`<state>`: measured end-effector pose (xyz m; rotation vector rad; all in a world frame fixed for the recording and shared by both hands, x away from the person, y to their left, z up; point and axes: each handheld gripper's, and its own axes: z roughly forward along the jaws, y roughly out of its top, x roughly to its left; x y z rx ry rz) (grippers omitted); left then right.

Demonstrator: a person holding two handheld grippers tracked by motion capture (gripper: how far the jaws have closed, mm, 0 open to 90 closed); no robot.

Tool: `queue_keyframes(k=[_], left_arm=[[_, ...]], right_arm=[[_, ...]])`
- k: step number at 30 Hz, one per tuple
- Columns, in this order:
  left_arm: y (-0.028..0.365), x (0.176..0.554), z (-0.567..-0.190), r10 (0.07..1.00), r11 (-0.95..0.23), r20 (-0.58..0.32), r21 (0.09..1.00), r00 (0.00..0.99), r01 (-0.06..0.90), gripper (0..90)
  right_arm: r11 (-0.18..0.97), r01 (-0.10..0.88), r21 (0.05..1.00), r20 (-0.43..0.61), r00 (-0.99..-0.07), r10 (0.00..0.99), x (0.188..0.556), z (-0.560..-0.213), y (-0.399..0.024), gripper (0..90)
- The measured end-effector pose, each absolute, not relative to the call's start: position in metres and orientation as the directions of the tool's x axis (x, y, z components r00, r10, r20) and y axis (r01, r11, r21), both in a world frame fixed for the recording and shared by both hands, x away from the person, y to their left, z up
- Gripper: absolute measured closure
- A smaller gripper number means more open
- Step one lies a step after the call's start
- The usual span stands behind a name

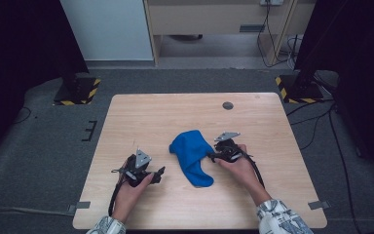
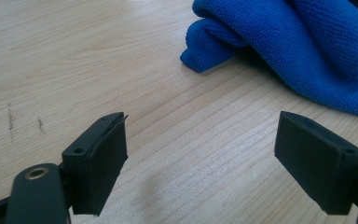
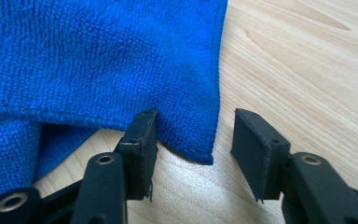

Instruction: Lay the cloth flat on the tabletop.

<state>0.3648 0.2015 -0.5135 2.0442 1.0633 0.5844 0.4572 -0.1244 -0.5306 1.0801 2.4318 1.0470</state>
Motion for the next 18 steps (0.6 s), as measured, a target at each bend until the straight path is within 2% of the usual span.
queue_keyframes(k=[1, 3, 6, 7, 10, 18], left_arm=[[0.201, 0.365, -0.514, 0.831, -0.379, 0.055, 0.784, 0.554, 0.491, 16.3], [0.200, 0.365, -0.514, 0.830, -0.380, 0.055, 0.783, 0.554, 0.492, 16.3], [0.201, 0.365, -0.513, 0.831, -0.379, 0.055, 0.784, 0.553, 0.492, 16.3], [0.201, 0.365, -0.513, 0.831, -0.379, 0.055, 0.784, 0.553, 0.492, 16.3], [0.201, 0.364, -0.513, 0.832, -0.376, 0.049, 0.783, 0.552, 0.496, 16.5], [0.204, 0.364, -0.507, 0.839, -0.359, 0.048, 0.798, 0.542, 0.484, 16.7]], right_arm=[[0.461, 0.520, 0.719, 0.031, -0.686, 0.727, 0.457, -0.531, -0.123, 59.4], [0.465, 0.517, 0.718, 0.030, -0.691, 0.722, 0.457, -0.530, -0.123, 62.5], [0.470, 0.504, 0.724, 0.023, -0.699, 0.715, 0.456, -0.531, -0.120, 79.5], [0.471, 0.501, 0.726, 0.023, -0.702, 0.712, 0.456, -0.531, -0.120, 81.6], [0.476, 0.501, 0.723, 0.028, -0.710, 0.704, 0.456, -0.530, -0.121, 84.5], [0.432, 0.460, 0.775, 0.040, -0.719, 0.694, 0.447, -0.510, -0.120, 85.0]])
